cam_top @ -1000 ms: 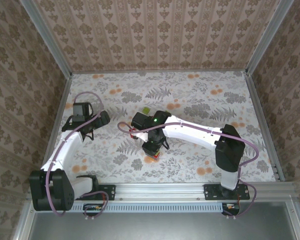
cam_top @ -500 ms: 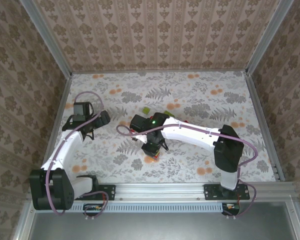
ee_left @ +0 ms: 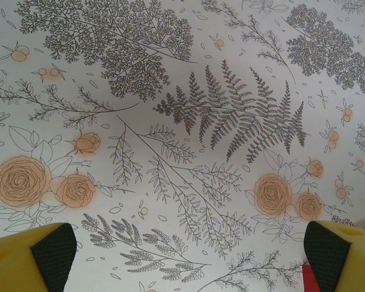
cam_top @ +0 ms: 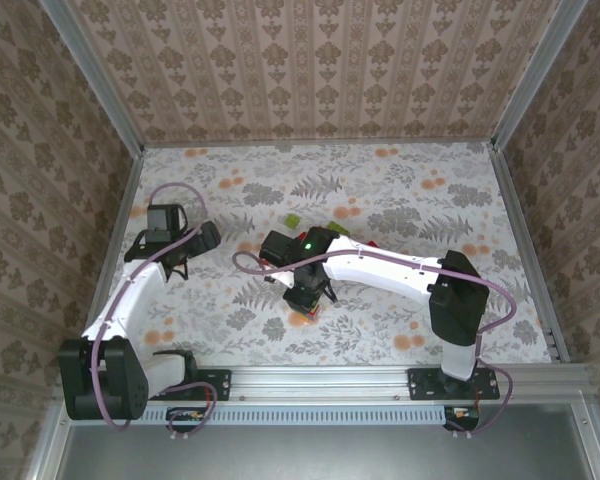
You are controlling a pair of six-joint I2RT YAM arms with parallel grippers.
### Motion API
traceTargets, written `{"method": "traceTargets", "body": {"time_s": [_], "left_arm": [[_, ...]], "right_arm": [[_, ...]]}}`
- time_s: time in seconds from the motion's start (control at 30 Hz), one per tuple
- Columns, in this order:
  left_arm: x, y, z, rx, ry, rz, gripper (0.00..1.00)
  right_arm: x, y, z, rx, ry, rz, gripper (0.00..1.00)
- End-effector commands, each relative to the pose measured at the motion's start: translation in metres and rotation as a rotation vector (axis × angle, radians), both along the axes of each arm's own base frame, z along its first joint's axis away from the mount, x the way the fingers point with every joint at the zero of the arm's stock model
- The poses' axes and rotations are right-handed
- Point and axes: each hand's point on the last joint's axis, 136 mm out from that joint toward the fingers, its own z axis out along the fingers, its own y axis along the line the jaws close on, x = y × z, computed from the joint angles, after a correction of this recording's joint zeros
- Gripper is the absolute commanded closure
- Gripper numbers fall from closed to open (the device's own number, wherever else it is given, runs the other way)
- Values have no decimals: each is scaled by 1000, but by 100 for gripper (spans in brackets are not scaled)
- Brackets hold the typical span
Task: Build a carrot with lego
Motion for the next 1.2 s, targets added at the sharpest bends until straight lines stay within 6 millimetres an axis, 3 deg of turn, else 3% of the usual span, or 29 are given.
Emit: {"method": "traceTargets", "body": {"time_s": [0.0,0.23,0.4,1.17], "left_arm": [[5,-1,9,23,-16,-18,0],[6,-2,8,20,-15,-23,0],[5,-2,10,19,-20,-22,0],[6,-3,9,21,-18,-26,0]], "right_arm": [[-9,-19,-21,-138,40,29,68],[8,-6,19,-73,-43,52,67],[13,-3,25,-49,-49,84,66],[13,-14,-16,-66,92,137,62]]}}
